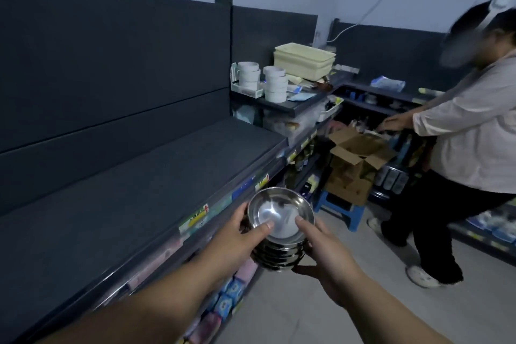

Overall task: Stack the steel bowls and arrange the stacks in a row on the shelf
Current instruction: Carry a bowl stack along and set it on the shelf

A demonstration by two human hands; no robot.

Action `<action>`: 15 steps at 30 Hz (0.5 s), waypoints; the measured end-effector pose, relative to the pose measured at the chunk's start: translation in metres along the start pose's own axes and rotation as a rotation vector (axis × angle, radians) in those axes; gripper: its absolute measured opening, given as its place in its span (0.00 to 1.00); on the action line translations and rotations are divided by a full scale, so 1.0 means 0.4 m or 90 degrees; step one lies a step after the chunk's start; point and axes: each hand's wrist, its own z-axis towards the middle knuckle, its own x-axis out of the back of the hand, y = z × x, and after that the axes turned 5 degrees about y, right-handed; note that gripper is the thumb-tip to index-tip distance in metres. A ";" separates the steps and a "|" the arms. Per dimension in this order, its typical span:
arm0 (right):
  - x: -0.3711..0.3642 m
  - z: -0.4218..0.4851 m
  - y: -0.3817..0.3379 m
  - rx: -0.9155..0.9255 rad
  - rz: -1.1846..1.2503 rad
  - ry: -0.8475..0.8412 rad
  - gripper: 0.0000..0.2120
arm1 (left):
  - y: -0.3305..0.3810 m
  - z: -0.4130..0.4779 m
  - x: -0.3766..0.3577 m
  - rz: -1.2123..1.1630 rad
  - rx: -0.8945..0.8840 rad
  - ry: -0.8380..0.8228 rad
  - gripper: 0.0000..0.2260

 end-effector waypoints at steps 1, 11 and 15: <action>0.007 0.045 -0.020 0.002 -0.004 -0.014 0.10 | 0.009 0.038 -0.010 -0.015 0.002 0.010 0.20; -0.112 0.484 -0.158 0.039 -0.019 -0.103 0.09 | 0.016 0.451 0.071 -0.108 -0.024 0.120 0.22; -0.189 0.649 -0.222 0.019 -0.025 -0.124 0.09 | 0.034 0.621 0.143 -0.112 -0.021 0.132 0.21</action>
